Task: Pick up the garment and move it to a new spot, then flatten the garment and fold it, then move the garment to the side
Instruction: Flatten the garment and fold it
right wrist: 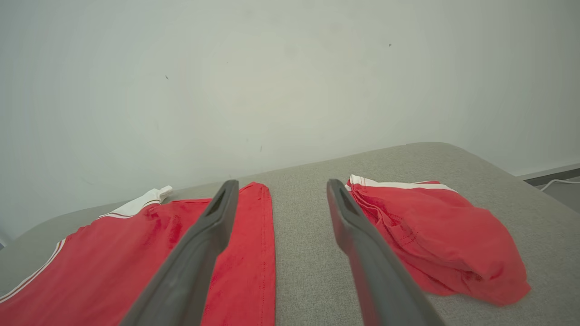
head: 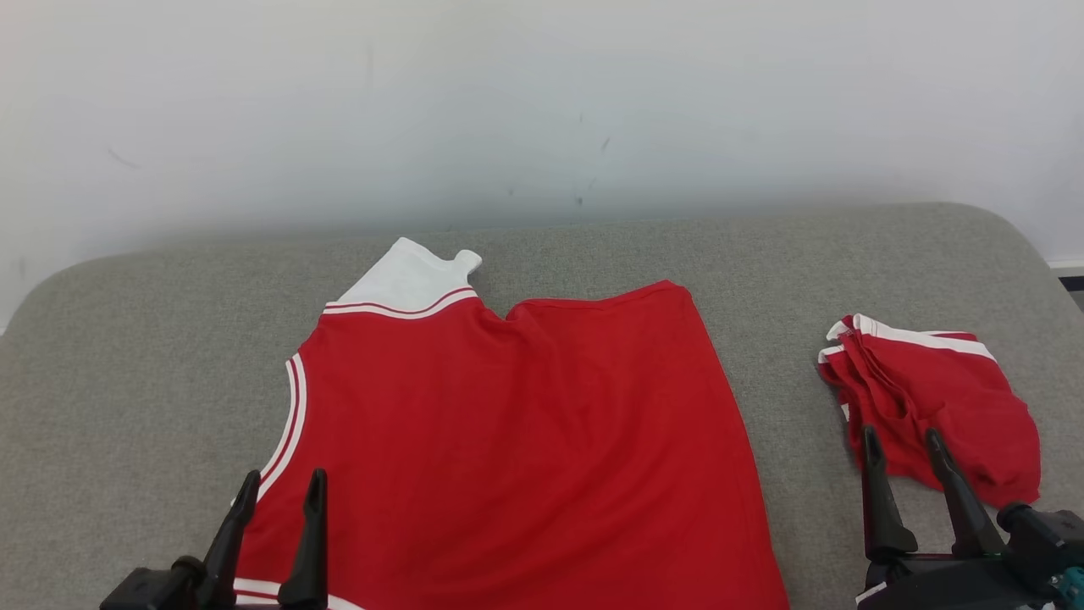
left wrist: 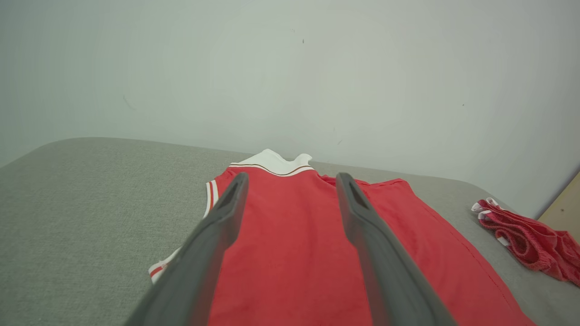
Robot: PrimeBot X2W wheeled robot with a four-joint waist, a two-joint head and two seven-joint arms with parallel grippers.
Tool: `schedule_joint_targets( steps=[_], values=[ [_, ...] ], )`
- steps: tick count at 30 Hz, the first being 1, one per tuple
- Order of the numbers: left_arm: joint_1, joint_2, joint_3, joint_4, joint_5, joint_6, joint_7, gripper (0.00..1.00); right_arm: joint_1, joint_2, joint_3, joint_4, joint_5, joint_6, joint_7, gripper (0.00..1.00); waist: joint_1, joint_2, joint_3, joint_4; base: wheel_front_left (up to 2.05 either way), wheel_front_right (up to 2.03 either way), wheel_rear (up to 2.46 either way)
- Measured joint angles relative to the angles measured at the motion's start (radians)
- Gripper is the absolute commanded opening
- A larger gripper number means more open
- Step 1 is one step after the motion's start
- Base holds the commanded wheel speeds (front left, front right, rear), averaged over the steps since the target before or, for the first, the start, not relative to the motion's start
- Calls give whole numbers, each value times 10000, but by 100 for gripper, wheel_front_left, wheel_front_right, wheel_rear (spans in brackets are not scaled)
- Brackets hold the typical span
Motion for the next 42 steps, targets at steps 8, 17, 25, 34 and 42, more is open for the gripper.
schedule_joint_targets(
  steps=[8, 17, 25, 34, 42],
  values=[
    [37, 12, 50, -35, 2, 48, 90, 100, -4, -4, 44, 69, -2, 59, -90, 100, 0, 0, 2, 78, 0, 0, 0],
    [465, 512, 178, 890, -207, 90, 1415, 100, -7, -8, 107, 140, -77, 144, -153, 100, 0, 0, 52, 85, 0, 0, 0],
    [754, 857, 418, 1971, -763, 201, 3521, 100, -12, -67, 178, 272, -121, 230, -171, 100, 0, 0, 67, 97, 0, 0, 0],
    [941, 786, 686, 2504, -955, 347, 5189, 100, -34, -98, 213, 330, -157, 316, -173, 100, 0, 0, 80, 49, 0, 0, 0],
    [945, 696, 754, 2506, -951, 349, 6077, 100, -33, -142, 236, 343, -163, 318, -182, 100, 0, 0, 76, -20, 0, 0, 0]
  ],
)
